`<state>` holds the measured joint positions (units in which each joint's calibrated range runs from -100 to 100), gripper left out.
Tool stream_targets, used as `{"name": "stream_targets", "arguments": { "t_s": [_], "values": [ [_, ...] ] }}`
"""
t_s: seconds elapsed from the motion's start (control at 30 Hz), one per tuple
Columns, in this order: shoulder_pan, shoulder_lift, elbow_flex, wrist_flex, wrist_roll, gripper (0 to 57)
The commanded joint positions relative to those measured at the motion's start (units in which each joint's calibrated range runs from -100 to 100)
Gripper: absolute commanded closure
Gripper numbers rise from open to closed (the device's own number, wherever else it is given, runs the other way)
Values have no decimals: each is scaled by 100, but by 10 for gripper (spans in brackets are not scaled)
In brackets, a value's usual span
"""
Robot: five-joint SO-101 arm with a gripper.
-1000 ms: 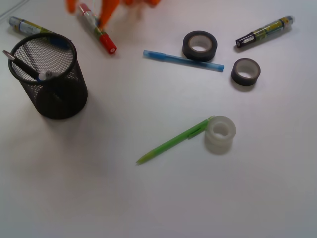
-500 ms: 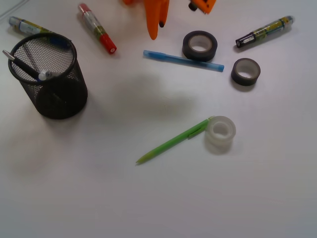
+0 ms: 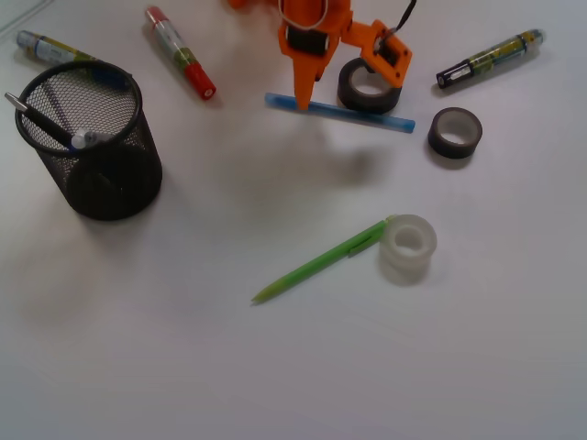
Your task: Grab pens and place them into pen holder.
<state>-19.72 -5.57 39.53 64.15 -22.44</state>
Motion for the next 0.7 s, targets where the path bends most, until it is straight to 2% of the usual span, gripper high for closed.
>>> {"name": "stream_targets", "arguments": {
  "t_s": [0.0, 0.1, 0.27, 0.43, 0.67],
  "values": [
    [-103, 264, -194, -352, -20, 393],
    [-103, 596, -158, -737, -5, 402],
    [-103, 1114, -203, -1122, 88, 569],
    [-51, 1123, -303, -1428, 190, 572],
    [563, -416, -1689, -649, 103, 572]
  ]
}}
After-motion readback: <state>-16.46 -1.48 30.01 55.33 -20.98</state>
